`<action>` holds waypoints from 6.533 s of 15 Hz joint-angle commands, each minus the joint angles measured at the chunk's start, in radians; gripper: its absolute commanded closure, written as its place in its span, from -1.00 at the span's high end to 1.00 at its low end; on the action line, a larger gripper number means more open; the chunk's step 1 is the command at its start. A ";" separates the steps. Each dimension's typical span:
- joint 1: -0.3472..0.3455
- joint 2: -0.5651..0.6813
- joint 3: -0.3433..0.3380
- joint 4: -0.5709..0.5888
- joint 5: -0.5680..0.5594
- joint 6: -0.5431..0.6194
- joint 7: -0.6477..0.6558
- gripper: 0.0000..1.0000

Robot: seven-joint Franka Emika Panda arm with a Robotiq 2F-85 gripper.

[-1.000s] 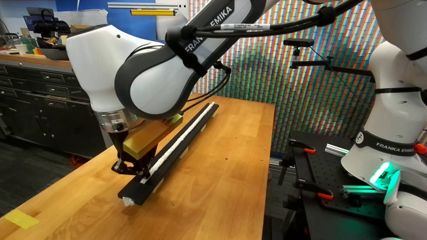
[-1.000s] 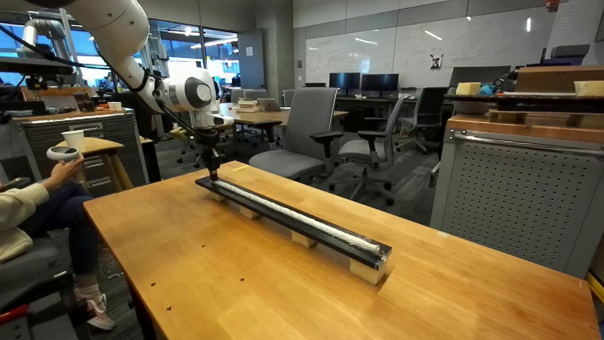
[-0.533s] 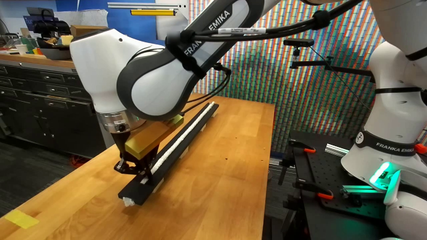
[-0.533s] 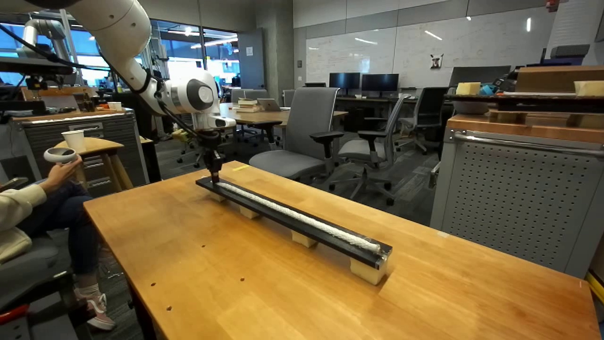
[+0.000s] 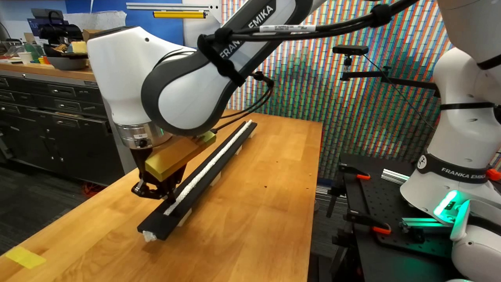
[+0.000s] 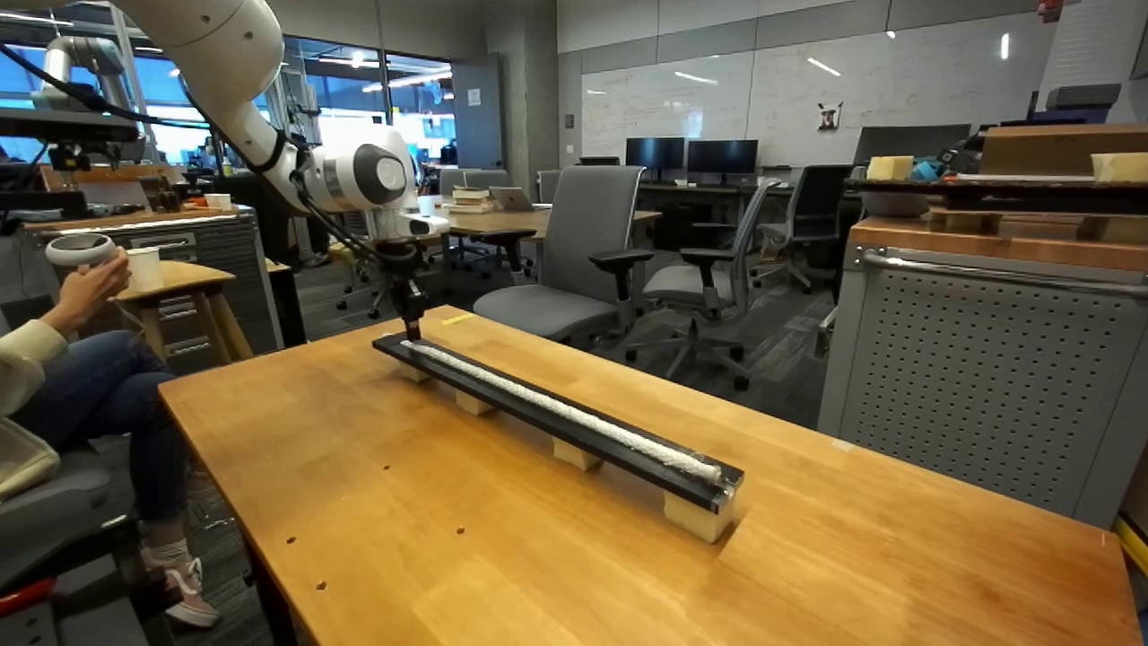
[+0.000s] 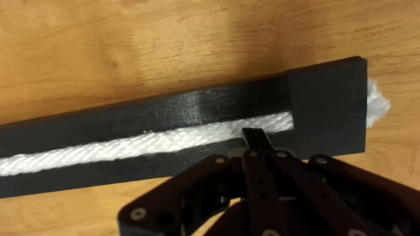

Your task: Set the rope along the middle of the black object then push it into the ridge

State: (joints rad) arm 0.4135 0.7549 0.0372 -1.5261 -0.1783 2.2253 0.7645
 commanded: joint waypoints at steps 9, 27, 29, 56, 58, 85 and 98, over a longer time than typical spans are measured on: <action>0.012 -0.116 -0.026 -0.146 -0.018 0.061 0.063 -0.98; 0.011 -0.110 -0.039 -0.170 -0.016 0.150 0.057 -0.97; 0.016 -0.123 -0.041 -0.183 -0.018 0.173 0.061 -0.97; 0.018 -0.154 -0.067 -0.231 -0.018 0.176 0.098 -0.94; 0.019 -0.178 -0.068 -0.246 -0.024 0.180 0.111 -0.95; -0.036 -0.149 -0.087 -0.255 0.000 0.172 0.134 -0.97; -0.078 -0.154 -0.093 -0.275 0.013 0.209 0.159 -0.97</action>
State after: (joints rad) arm 0.3602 0.5694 -0.0665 -1.8235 -0.1783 2.4322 0.9282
